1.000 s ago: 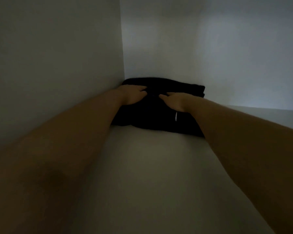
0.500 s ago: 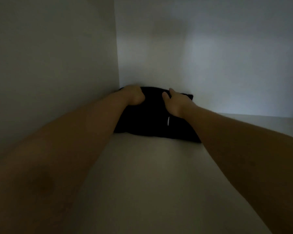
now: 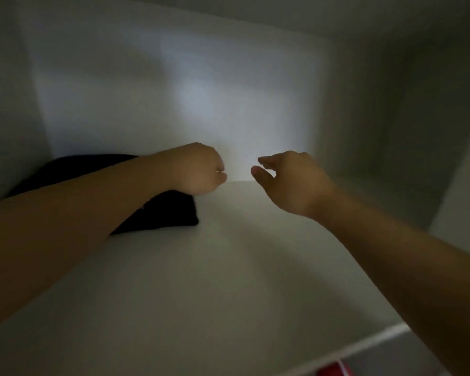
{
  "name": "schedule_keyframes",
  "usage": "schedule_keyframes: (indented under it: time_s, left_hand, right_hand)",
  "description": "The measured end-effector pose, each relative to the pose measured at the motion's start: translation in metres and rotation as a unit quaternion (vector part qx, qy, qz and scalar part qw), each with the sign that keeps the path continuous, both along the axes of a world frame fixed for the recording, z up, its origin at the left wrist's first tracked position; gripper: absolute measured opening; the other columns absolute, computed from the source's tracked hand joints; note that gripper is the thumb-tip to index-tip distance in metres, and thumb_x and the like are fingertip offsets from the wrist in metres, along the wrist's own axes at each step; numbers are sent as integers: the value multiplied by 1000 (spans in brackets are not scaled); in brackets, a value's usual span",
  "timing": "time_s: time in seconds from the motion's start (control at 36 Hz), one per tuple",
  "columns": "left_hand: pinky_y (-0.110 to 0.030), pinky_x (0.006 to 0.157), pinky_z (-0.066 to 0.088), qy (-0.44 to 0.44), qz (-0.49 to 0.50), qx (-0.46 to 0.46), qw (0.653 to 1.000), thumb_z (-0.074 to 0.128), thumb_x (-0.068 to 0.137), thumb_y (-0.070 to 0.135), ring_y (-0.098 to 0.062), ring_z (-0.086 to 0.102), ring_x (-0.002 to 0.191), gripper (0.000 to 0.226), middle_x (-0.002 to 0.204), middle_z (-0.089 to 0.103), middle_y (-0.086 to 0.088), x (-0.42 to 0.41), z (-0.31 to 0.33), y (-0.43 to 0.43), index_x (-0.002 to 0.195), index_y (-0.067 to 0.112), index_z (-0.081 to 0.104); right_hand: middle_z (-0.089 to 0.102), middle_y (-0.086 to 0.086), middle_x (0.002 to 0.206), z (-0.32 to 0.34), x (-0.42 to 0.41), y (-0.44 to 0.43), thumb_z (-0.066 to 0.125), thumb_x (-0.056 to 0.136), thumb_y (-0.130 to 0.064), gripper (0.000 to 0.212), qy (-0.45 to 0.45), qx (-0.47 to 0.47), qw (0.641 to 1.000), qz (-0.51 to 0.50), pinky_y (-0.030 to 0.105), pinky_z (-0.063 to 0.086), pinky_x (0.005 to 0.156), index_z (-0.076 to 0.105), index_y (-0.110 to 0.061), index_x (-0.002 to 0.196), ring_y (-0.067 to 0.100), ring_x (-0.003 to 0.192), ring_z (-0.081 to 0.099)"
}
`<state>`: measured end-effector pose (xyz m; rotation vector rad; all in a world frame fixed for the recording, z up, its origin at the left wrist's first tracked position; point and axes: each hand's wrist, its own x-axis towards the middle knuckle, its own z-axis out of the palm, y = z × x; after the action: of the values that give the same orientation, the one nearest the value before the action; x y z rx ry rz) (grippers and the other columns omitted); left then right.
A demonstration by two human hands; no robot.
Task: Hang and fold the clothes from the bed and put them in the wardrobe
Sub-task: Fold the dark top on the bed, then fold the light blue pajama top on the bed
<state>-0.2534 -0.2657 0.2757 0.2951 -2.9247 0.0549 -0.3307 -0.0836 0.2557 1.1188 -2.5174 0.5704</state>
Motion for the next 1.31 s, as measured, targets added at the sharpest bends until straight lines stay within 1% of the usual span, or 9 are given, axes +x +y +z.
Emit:
schedule_keyframes:
  time_s: [0.14, 0.19, 0.25, 0.42, 0.56, 0.78, 0.94, 1.14, 1.31]
  left_hand:
    - [-17, 96, 29, 39, -135, -14, 990, 37, 101, 52, -10, 50, 128, 51, 150, 49, 6, 26, -6, 104, 148, 32, 46]
    - [-17, 90, 34, 51, -185, -4, 981, 33, 96, 59, -5, 58, 112, 57, 144, 55, 7, 42, -9, 147, 146, 36, 47]
    - [-21, 98, 37, 56, -239, -6, 969, 26, 89, 63, -11, 55, 123, 66, 143, 57, 5, 57, -12, 190, 145, 36, 49]
    - [-33, 104, 45, 82, -368, 25, 926, 26, 87, 64, -19, 58, 123, 67, 131, 65, 1, 107, -24, 323, 135, 30, 59]
    - [-11, 99, 27, 103, -443, 112, 884, 40, 91, 62, -3, 46, 132, 59, 143, 55, 14, 166, -53, 431, 141, 34, 55]
    - [-22, 100, 40, 37, -570, 203, 795, 37, 94, 67, -4, 55, 126, 58, 143, 55, 18, 271, -108, 621, 143, 38, 51]
    - [-15, 95, 39, -36, -638, 262, 723, 45, 97, 57, 2, 57, 117, 48, 135, 61, 17, 337, -144, 756, 137, 34, 59]
    - [5, 72, 36, -131, -716, 258, 635, 45, 99, 54, 10, 57, 101, 44, 126, 66, 18, 409, -200, 916, 132, 32, 64]
    - [9, 71, 33, -213, -751, 275, 561, 57, 97, 46, 21, 56, 79, 35, 111, 73, 14, 474, -249, 1061, 122, 27, 71]
  right_hand:
    - [61, -4, 139, -2, 43, 113, 38, 104, -52, 50, 7, 3, 997, -81, 27, 44, 100, 58, -24, 140, 21, 128, 56]
    - [71, -5, 119, -3, 64, 158, 37, 103, -53, 44, 12, 1, 993, -121, 23, 42, 77, 68, -30, 124, 22, 112, 63]
    - [73, -9, 93, -4, 90, 202, 39, 103, -53, 37, 9, -17, 988, -155, 22, 35, 65, 71, -35, 102, 22, 97, 65]
    - [63, -14, 135, -19, 192, 341, 41, 99, -59, 49, 16, -51, 961, -273, 19, 37, 91, 61, -33, 136, 14, 118, 62]
    - [63, -20, 132, -30, 311, 462, 40, 97, -62, 49, 24, -53, 928, -368, 16, 32, 93, 62, -38, 134, 8, 125, 56]
    - [63, -19, 131, -63, 471, 609, 40, 98, -61, 49, -6, -49, 860, -509, 19, 33, 92, 62, -37, 134, 8, 125, 56]
    - [62, -18, 134, -103, 564, 701, 35, 95, -64, 54, -67, -63, 793, -602, 24, 40, 98, 57, -39, 138, 9, 123, 59]
    - [67, -11, 128, -155, 667, 814, 36, 96, -65, 51, -123, -73, 676, -723, 23, 35, 88, 54, -43, 139, 11, 113, 62]
    - [72, -7, 116, -200, 743, 914, 39, 99, -60, 45, -168, -112, 581, -789, 26, 46, 75, 60, -39, 132, 11, 93, 64]
